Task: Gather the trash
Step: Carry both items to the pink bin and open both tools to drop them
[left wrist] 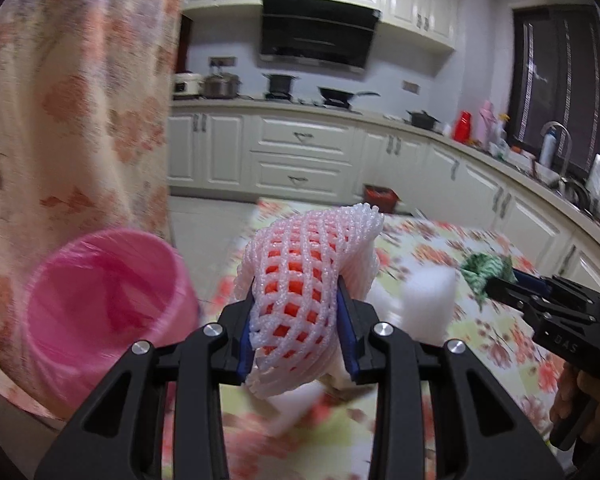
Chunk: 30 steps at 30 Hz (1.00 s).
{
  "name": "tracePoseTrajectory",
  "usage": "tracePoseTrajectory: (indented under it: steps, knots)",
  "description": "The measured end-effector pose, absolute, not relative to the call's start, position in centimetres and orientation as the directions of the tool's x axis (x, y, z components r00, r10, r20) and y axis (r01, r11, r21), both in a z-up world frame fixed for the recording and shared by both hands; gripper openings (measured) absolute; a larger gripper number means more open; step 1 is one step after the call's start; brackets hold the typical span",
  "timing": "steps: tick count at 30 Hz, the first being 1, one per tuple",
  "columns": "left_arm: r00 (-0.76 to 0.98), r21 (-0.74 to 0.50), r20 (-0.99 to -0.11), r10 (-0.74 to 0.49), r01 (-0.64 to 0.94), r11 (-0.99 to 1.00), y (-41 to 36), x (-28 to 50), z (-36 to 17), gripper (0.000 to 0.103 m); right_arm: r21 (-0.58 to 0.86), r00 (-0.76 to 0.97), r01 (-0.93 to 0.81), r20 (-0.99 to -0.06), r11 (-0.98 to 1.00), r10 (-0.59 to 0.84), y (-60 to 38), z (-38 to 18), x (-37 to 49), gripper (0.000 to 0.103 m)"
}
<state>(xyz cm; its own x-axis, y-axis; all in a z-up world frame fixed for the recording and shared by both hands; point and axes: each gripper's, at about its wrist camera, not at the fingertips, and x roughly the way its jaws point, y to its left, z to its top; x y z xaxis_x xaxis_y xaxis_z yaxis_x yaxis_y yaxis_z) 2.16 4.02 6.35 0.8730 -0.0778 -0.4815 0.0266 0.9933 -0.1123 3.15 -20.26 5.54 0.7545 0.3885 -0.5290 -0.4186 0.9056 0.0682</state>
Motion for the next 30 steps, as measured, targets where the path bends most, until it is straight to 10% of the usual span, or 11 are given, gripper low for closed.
tracePoseTrajectory:
  steps: [30]
  knots:
    - [0.861, -0.115, -0.452, 0.233, -0.315, 0.942, 20.9, 2.1, 8.9, 0.037, 0.075, 0.553, -0.721, -0.536, 0.689, 0.638, 4.3, 8.0, 8.6, 0.038]
